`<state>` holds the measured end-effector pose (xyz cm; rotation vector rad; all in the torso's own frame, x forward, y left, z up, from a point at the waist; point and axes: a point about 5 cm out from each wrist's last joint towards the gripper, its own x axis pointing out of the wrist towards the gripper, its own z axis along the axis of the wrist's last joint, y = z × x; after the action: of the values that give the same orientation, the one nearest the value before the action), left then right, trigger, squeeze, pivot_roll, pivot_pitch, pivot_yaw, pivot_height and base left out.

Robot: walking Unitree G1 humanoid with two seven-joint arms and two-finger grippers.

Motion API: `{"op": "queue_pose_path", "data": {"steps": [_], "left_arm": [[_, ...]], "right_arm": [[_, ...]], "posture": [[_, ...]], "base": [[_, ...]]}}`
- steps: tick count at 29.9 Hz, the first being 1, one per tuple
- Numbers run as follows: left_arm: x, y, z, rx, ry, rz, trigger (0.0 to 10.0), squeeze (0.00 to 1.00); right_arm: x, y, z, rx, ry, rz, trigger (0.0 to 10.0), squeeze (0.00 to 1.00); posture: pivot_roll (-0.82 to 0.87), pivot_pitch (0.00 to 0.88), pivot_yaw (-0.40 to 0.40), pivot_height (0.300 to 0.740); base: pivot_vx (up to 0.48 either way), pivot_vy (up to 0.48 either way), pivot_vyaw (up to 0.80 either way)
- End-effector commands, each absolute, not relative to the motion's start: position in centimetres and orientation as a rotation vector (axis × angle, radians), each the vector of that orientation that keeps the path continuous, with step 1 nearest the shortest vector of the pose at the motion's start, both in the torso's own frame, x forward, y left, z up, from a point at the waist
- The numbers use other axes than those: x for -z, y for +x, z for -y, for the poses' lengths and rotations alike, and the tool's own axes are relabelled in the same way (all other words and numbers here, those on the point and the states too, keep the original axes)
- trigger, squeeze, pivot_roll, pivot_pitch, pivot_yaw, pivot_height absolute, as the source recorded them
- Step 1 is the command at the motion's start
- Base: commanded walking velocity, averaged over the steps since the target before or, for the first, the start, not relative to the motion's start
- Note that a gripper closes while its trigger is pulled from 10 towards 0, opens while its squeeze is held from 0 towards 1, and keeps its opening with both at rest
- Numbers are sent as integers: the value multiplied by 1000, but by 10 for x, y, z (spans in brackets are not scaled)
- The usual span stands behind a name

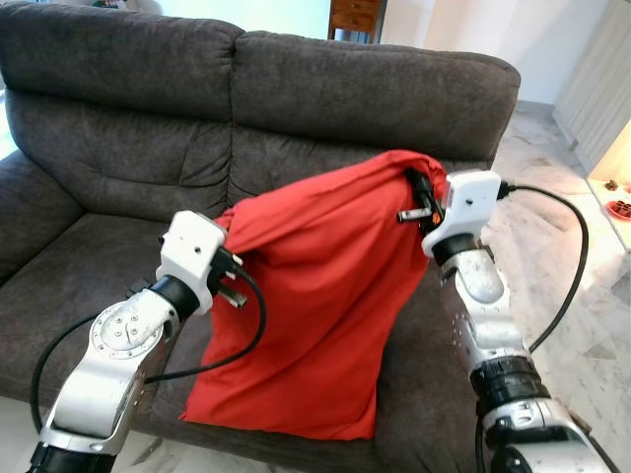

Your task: Move the pillow to the sofa from floor

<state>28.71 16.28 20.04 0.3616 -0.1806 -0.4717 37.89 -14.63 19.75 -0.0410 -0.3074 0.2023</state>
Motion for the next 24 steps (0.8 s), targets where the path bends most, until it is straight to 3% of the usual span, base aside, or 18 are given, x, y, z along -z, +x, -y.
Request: {"op": "queue_pose_path", "data": {"steps": [1, 17, 24], "left_arm": [[-190, 284, -178, 431, 422, 112, 10000, 0], [-154, 280, -193, 423, 701, -113, 10000, 0], [-161, 286, -196, 366, 722, -73, 10000, 0]], "right_arm": [[-199, 378, 184, 2, 8, 304, 10000, 0], [-139, 346, 188, 13, -1, 129, 10000, 0], [-131, 341, 191, 40, 1, 98, 10000, 0]], "posture": [[103, 122, -62, 740], [99, 131, -64, 740], [100, 131, -67, 740]], "base": [[0, 0, 0], [0, 0, 0], [0, 0, 0]]}}
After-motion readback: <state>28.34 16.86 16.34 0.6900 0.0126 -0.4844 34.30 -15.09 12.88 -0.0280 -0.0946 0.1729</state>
